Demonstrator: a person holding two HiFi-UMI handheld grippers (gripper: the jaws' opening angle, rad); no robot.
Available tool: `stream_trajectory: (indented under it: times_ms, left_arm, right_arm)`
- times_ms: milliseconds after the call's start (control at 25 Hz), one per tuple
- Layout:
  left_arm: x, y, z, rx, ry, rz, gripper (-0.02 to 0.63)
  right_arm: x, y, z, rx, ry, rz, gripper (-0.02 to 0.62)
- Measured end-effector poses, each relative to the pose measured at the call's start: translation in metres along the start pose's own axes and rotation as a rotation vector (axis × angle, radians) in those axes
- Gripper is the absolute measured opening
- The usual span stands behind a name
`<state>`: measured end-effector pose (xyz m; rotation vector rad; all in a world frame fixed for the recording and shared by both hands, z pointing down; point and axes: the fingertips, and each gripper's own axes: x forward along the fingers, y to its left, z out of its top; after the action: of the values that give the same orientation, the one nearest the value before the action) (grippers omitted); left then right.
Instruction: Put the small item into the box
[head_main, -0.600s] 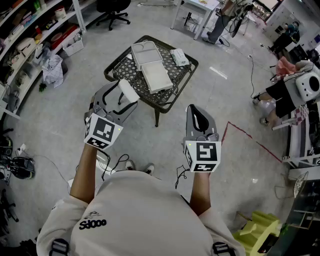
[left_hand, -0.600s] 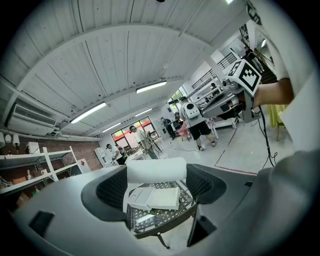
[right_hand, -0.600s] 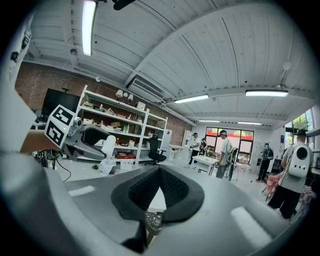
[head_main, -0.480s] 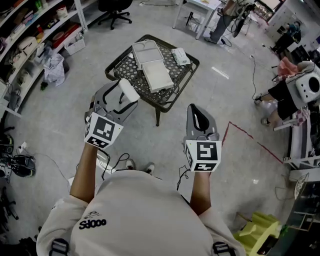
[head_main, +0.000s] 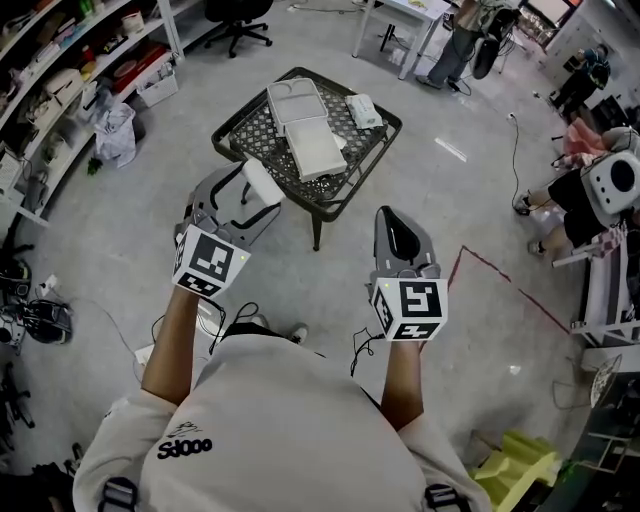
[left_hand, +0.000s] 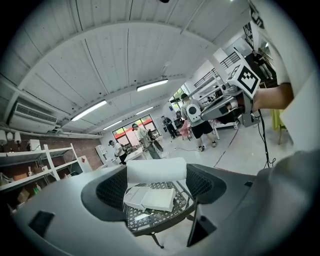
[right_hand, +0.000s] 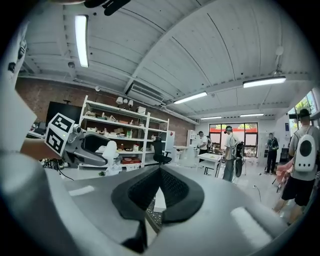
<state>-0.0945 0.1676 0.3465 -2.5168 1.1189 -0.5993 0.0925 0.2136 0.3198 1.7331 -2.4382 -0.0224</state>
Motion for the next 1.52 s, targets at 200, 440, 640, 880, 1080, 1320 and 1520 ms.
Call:
stream_trajectory:
  times_ms: [200, 440, 640, 880, 1080, 1320, 1520]
  left_arm:
    - [0.002, -0.008, -0.002, -0.012, 0.01, 0.001, 0.37]
    - [0.011, -0.016, 0.002, -0.01, 0.009, -0.006, 0.37]
    - [0.018, -0.016, 0.0, -0.007, 0.015, -0.006, 0.37]
    - [0.035, -0.003, -0.004, -0.013, 0.017, 0.0, 0.37]
    - [0.064, 0.012, -0.009, -0.03, 0.01, -0.005, 0.37]
    - [0.115, 0.037, -0.014, -0.047, 0.0, -0.015, 0.37]
    - [0.154, 0.063, -0.025, -0.057, 0.006, -0.032, 0.37]
  right_arm:
    - [-0.001, -0.004, -0.012, 0.023, 0.019, 0.013, 0.011]
    - [-0.004, -0.018, -0.018, 0.02, 0.03, 0.005, 0.011]
    - [0.003, -0.023, -0.023, 0.021, 0.041, 0.01, 0.011]
    - [0.023, -0.026, -0.024, 0.015, 0.045, 0.024, 0.011]
    - [0.047, -0.039, -0.027, 0.005, 0.066, 0.021, 0.011]
    - [0.094, -0.061, -0.028, -0.006, 0.084, 0.027, 0.011]
    - [0.139, -0.076, -0.03, 0.004, 0.102, 0.025, 0.011]
